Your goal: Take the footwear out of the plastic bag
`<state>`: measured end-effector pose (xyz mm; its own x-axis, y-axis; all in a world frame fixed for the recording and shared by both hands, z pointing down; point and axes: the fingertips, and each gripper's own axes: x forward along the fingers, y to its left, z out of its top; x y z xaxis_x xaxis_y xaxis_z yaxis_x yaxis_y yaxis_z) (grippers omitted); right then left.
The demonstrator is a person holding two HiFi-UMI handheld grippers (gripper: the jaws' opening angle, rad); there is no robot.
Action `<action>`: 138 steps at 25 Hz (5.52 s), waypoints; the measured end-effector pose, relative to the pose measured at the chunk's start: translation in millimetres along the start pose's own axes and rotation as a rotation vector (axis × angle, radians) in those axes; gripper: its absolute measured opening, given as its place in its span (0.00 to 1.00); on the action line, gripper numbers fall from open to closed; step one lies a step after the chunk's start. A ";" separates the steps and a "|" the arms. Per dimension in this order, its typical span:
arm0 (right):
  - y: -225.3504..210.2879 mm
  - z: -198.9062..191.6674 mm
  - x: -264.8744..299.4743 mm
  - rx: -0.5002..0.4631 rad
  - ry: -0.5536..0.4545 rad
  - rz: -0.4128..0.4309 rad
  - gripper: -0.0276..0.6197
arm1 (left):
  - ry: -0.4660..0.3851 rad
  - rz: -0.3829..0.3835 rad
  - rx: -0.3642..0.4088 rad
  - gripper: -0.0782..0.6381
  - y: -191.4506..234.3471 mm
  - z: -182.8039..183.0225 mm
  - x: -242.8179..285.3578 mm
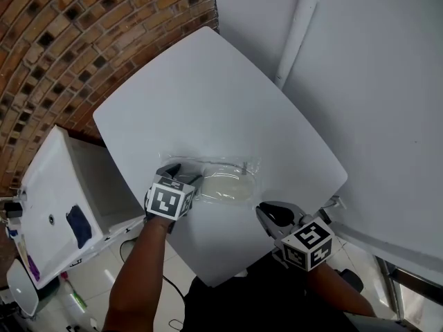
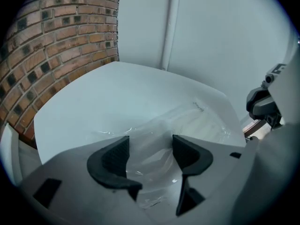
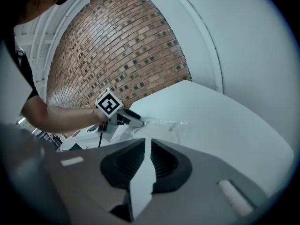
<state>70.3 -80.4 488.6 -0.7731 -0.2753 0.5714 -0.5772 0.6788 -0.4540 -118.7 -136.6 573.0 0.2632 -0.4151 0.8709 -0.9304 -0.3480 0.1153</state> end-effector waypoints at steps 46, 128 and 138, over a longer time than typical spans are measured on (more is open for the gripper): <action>33.2 -80.8 5.5 -0.166 0.003 -0.084 0.05 | 0.028 0.074 -0.257 0.50 -26.4 -115.2 -58.7; -28.1 -54.0 60.7 -0.057 0.260 -0.167 0.05 | -0.115 0.010 -0.187 0.48 -29.6 -114.9 -63.1; -37.5 -63.3 55.8 -0.009 0.298 -0.180 0.05 | -0.138 0.006 -0.207 0.47 -28.0 -114.2 -64.2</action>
<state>65.4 -78.1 580.9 -0.5479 -0.1814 0.8166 -0.6938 0.6440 -0.3224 -138.6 -4.2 568.4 0.2763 -0.5328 0.7999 -0.9608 -0.1709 0.2181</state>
